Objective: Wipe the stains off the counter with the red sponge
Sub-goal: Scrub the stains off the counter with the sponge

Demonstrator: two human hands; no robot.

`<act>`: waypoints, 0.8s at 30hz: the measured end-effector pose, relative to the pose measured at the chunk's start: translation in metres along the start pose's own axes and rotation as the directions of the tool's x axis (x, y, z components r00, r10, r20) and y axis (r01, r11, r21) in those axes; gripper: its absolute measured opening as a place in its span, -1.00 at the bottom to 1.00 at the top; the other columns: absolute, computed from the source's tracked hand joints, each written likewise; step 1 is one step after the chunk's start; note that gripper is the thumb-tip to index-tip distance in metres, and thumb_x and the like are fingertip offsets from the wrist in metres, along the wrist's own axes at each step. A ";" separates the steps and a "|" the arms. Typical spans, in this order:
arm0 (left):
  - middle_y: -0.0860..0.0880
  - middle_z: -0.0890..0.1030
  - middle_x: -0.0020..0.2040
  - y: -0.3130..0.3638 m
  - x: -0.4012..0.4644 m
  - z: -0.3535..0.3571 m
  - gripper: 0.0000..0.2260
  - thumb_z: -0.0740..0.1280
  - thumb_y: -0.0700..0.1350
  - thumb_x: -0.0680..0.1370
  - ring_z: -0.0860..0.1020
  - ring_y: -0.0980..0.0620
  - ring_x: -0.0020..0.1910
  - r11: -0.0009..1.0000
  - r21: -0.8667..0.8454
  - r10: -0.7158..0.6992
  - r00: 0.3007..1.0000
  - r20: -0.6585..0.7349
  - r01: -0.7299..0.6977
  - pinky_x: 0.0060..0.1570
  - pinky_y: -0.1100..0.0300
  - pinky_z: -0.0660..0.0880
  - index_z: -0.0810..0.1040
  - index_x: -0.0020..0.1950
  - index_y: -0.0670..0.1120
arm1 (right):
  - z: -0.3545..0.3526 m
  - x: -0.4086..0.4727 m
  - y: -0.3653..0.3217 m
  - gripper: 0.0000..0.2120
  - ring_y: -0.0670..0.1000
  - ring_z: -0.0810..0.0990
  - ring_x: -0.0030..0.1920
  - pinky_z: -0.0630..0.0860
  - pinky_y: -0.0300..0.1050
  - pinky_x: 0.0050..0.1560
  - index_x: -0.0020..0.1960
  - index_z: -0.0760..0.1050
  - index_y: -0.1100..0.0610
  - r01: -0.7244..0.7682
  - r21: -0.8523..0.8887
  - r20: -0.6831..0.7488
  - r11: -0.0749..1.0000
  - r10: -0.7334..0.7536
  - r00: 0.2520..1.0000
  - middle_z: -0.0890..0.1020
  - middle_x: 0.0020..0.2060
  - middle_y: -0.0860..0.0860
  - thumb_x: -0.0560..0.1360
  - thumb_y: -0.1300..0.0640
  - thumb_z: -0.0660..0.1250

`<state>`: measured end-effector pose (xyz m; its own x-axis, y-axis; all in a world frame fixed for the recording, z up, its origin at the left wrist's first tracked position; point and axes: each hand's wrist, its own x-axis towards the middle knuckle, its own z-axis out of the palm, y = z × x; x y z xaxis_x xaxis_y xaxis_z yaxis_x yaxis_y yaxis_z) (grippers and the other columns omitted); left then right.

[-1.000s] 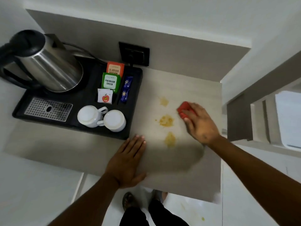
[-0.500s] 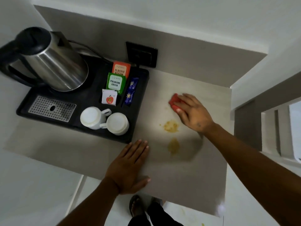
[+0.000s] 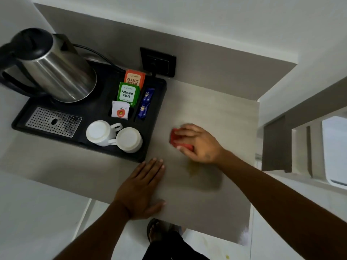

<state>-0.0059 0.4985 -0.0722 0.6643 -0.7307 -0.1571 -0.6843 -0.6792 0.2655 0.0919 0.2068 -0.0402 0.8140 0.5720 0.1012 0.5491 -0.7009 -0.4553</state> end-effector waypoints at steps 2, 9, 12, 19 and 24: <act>-0.15 0.04 0.70 0.000 0.000 0.001 -0.09 0.18 0.39 0.56 -0.04 -0.13 0.68 1.000 -0.011 0.002 1.000 -0.006 -0.002 0.60 -0.15 0.00 -0.04 0.68 -0.14 | -0.010 -0.035 0.016 -0.75 0.11 0.51 0.35 0.39 0.05 0.43 0.19 0.67 0.01 -0.043 0.008 -0.057 0.999 0.044 0.997 0.65 0.26 0.01 0.54 0.00 0.42; -0.19 0.08 0.69 0.001 0.001 0.000 -0.08 0.25 0.36 0.53 0.00 -0.16 0.68 0.999 0.041 0.003 1.000 -0.018 -0.002 0.59 -0.16 0.05 0.04 0.67 -0.20 | -0.031 0.040 0.045 -0.73 0.23 0.50 0.31 0.43 0.11 0.36 0.20 0.68 0.06 -0.383 -0.054 -0.141 0.922 0.373 0.917 0.65 0.27 0.07 0.55 0.00 0.39; -0.24 0.11 0.67 0.003 0.002 -0.002 -0.06 0.27 0.35 0.52 0.03 -0.18 0.67 0.998 0.054 -0.014 1.000 -0.028 0.015 0.60 -0.13 0.03 0.08 0.65 -0.24 | -0.011 0.065 0.013 -0.72 0.19 0.47 0.36 0.38 0.03 0.40 0.18 0.68 0.00 -0.314 -0.035 -0.055 0.949 0.312 0.949 0.63 0.30 0.05 0.53 -0.05 0.39; -0.29 0.12 0.66 0.003 0.000 0.000 -0.04 0.24 0.39 0.53 0.07 -0.20 0.66 0.998 -0.001 -0.055 0.995 -0.079 0.055 0.61 -0.07 0.01 0.06 0.64 -0.28 | 0.018 -0.041 -0.049 -0.83 0.10 0.57 0.27 0.41 -0.03 0.40 -0.01 0.74 0.00 -0.132 0.125 -0.035 0.983 0.137 0.990 0.72 0.14 0.00 0.44 -0.03 0.50; -0.31 0.07 0.66 0.006 0.000 -0.006 -0.02 0.32 0.34 0.53 -0.02 -0.22 0.67 0.999 -0.016 -0.051 0.997 -0.056 0.050 0.63 -0.12 0.04 0.03 0.64 -0.31 | -0.012 -0.056 0.000 -0.83 0.22 0.60 0.19 0.46 -0.01 0.28 -0.01 0.74 0.06 -0.525 0.082 -0.237 0.847 0.529 0.815 0.73 0.09 0.09 0.44 0.04 0.50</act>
<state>-0.0078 0.4950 -0.0647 0.7142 -0.6901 -0.1170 -0.6452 -0.7138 0.2723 0.0490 0.1695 -0.0353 0.9986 -0.0055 0.0517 0.0217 -0.8589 -0.5117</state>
